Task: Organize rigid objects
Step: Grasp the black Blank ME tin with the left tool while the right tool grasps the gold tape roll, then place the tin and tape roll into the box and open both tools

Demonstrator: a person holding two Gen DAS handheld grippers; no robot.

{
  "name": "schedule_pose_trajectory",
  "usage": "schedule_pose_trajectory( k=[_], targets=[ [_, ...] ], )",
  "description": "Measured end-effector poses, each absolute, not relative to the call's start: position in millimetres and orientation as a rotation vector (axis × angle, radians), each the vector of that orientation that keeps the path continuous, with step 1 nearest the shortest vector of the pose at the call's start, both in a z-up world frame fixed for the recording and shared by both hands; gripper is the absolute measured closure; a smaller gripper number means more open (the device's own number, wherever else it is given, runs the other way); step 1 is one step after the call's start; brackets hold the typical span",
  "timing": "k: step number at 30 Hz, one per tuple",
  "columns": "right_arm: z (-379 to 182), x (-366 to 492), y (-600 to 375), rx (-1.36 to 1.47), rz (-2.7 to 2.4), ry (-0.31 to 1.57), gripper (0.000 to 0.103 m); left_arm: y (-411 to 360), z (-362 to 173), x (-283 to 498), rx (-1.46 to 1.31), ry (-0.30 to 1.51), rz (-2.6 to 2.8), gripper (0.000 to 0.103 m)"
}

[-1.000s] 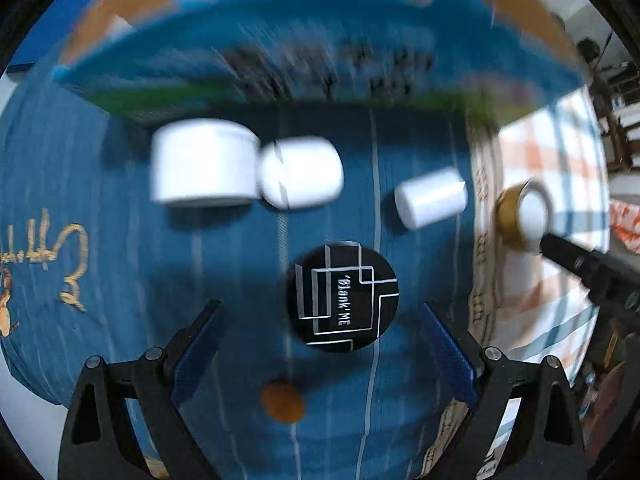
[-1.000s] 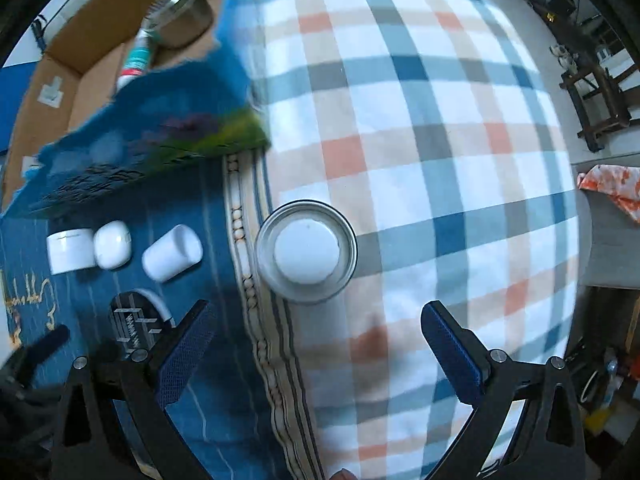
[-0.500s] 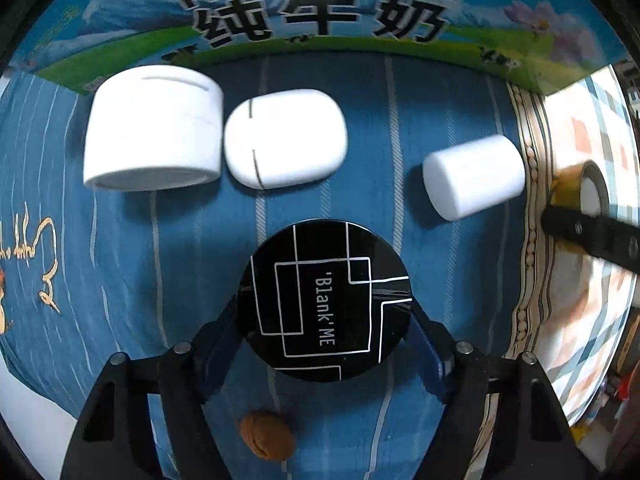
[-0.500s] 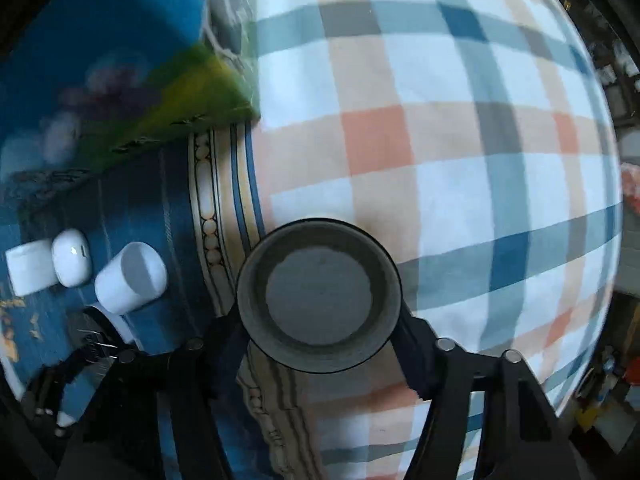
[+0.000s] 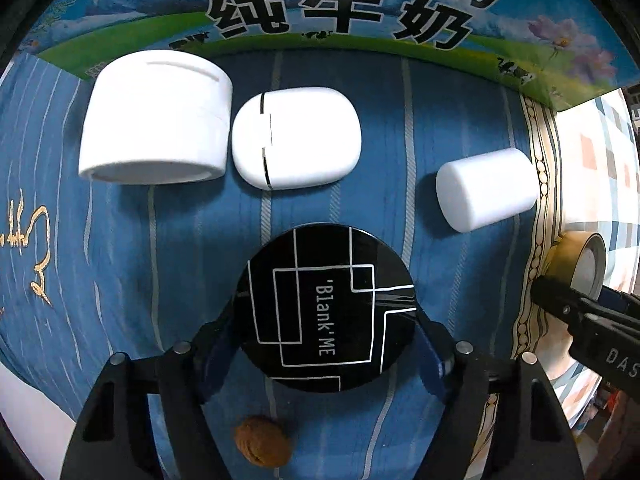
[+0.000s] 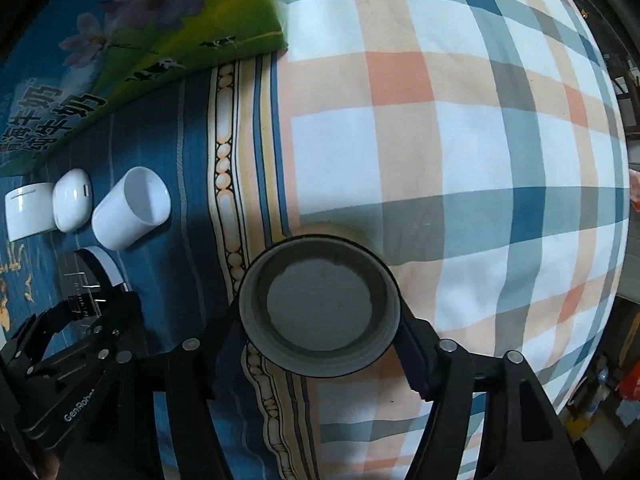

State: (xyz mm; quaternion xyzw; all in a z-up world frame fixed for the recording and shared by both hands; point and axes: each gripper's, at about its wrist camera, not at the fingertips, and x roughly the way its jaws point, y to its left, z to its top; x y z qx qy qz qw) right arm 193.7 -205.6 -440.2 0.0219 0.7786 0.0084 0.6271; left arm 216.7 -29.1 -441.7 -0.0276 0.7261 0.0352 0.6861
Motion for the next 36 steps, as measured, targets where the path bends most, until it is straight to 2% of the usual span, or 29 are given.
schedule_pose_trajectory(
  k=[9, 20, 26, 36],
  targets=[
    [-424.1, 172.6, -173.1, -0.048, 0.074, 1.788, 0.036, -41.8, -413.4, 183.6, -0.097, 1.585, 0.076, 0.029],
    [-342.7, 149.1, -160.1, -0.037, 0.169, 1.663, 0.036, -31.9, -321.1, 158.0, -0.151, 1.442, 0.037, 0.029],
    [-293.9, 164.4, -155.8, -0.008, 0.207, 1.594, 0.036, -16.9, -261.8, 177.4, -0.158, 1.366, -0.009, 0.029],
    [-233.8, 196.3, -138.1, 0.076, 0.193, 1.479, 0.036, 14.7, -214.3, 223.0, -0.170, 1.266, -0.082, 0.029]
  ],
)
